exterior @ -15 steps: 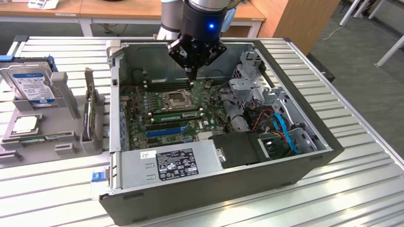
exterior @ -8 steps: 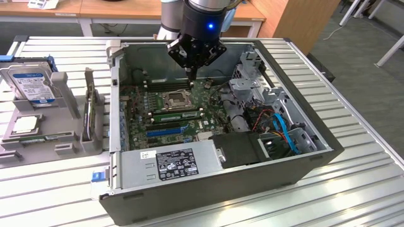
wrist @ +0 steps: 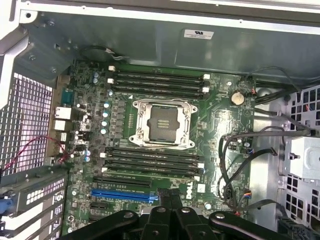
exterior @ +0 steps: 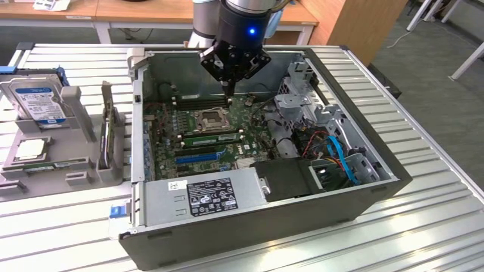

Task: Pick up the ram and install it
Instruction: 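Press down the ram until it locks into place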

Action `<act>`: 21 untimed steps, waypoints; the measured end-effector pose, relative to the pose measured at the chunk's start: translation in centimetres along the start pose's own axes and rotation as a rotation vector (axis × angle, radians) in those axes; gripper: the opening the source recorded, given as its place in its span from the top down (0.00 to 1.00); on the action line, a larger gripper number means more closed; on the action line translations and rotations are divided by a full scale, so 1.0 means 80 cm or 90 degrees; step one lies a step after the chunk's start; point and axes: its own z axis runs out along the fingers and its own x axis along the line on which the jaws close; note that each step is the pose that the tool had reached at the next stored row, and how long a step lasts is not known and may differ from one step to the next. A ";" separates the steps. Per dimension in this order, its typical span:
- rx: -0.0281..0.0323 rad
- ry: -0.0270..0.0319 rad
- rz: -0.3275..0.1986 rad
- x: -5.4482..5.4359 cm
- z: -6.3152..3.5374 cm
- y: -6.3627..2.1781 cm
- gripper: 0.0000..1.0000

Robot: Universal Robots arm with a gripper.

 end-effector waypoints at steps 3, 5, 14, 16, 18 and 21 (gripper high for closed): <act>-0.0001 0.0005 0.000 0.001 0.000 0.000 0.90; -0.0002 0.0005 0.000 0.002 0.000 0.000 0.90; -0.0001 0.0006 0.000 0.004 0.000 0.000 0.90; -0.0001 0.0006 0.000 0.006 0.000 0.000 0.90; -0.0001 0.0006 0.000 0.008 0.000 0.001 0.90; 0.0000 0.0007 0.000 0.009 0.000 0.001 0.90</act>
